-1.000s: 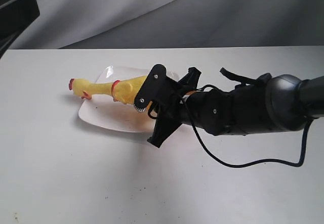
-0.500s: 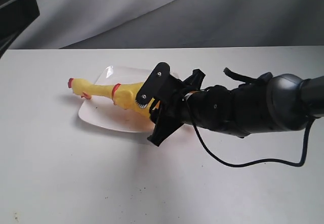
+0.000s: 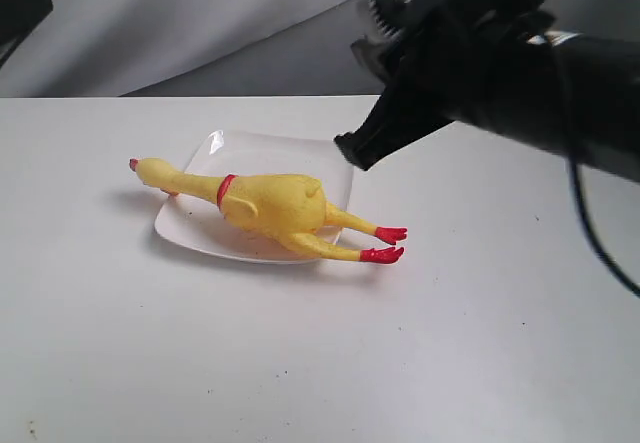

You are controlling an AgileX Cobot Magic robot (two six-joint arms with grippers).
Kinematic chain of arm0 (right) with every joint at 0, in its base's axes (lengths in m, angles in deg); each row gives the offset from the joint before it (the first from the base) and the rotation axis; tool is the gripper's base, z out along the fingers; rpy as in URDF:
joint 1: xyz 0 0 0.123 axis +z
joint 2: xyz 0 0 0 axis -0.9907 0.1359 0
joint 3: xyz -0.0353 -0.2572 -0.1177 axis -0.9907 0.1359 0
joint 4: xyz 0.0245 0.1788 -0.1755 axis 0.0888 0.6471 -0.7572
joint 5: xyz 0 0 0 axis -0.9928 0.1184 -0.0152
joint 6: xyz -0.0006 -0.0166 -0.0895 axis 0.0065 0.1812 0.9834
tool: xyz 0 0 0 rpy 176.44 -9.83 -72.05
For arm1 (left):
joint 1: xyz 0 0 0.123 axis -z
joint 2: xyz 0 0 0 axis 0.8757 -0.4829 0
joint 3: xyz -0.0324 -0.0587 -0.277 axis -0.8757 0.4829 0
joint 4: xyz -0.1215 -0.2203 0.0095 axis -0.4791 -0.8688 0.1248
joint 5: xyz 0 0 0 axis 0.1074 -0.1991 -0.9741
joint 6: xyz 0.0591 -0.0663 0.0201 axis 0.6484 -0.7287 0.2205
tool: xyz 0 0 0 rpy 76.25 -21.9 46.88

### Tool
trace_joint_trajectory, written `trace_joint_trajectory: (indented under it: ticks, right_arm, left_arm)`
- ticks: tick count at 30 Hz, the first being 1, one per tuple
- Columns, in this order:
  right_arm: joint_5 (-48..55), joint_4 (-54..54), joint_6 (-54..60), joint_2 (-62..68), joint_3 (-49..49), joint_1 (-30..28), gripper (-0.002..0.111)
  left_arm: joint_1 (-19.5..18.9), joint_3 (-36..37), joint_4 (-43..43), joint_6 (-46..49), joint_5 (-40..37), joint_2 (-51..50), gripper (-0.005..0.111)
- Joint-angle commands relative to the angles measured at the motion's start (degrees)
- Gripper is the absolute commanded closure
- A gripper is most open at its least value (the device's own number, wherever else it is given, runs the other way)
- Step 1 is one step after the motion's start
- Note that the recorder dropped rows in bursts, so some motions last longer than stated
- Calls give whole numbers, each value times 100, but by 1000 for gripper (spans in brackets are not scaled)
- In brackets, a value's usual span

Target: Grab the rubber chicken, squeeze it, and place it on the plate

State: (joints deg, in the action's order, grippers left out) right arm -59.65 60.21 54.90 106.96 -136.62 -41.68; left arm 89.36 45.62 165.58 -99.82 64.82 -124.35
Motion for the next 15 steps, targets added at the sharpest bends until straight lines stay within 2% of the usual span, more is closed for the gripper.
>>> trace_joint_trajectory:
  ticks: [1,5,7,12,15]
  right_arm:
    - [846,66,44,-1113,245,6,108]
    - [1299,66,7,-1937,447,6,108]
    - [1323,80,-44,-2331,557,6,108]
    - [1388,80,-106,-3146,795,6,108]
    - [1388,106,-106,-3474,806,6,108]
  left_arm:
    - [15,52,-280,-55,-457,18,3]
    - [15,52,-548,-55,-444,7,12]
    - [15,52,-659,-55,-414,7,26]
    - [15,52,-826,-55,-268,7,74]
    - [15,52,-826,-55,-83,7,99]
